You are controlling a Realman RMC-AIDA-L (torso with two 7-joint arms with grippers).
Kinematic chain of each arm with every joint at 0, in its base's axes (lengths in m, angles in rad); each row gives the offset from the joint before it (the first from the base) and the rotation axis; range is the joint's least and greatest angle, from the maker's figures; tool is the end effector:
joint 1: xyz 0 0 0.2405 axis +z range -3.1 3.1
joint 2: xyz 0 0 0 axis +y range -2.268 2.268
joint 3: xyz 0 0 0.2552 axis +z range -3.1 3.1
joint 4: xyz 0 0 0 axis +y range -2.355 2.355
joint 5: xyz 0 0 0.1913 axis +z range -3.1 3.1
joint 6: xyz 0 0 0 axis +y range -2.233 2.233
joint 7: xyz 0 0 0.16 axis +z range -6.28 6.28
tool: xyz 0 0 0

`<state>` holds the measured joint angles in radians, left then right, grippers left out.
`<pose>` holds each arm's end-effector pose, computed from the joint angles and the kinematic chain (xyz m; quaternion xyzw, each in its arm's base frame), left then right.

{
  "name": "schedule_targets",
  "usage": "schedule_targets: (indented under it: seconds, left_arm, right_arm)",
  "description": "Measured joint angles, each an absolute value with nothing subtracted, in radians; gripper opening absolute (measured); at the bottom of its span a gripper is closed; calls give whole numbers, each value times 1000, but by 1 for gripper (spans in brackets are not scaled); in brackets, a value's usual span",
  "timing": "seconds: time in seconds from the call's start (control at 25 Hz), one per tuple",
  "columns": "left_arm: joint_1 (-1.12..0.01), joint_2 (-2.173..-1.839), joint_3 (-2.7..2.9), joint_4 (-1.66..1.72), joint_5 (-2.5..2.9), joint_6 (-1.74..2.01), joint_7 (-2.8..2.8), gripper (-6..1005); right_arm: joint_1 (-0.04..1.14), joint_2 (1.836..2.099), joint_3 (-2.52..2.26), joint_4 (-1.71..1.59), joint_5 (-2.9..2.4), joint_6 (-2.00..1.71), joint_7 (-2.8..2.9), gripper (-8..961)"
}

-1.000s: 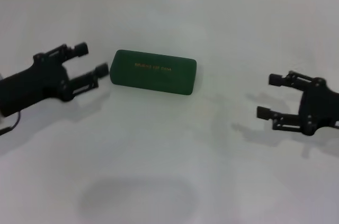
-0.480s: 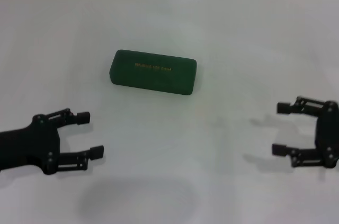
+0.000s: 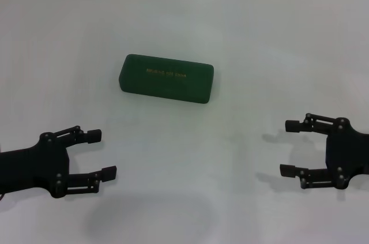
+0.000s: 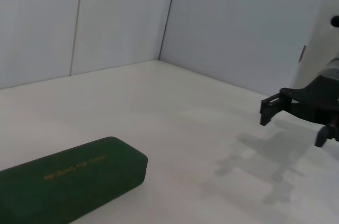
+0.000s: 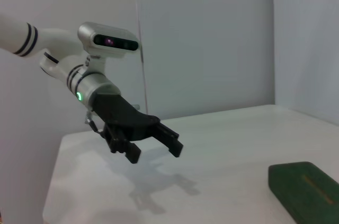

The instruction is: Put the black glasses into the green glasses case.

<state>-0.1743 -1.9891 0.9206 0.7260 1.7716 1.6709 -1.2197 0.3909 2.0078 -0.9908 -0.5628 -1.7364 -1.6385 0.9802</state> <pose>-0.3102 0.2254 0.0128 -0.9388 -0.2104 -0.2354 0.1380 0.2613 0.2680 -0.0206 -0.9586 0.0632 0.2589 0.1005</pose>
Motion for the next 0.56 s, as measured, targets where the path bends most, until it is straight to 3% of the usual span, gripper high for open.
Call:
schedule_targets:
  seconds: [0.56]
  left_arm:
    - [-175,-1987,923,726,1773,1677,-1221,887]
  right_arm:
    - [391,2004,-988,-582,-1729,-1606,985,841]
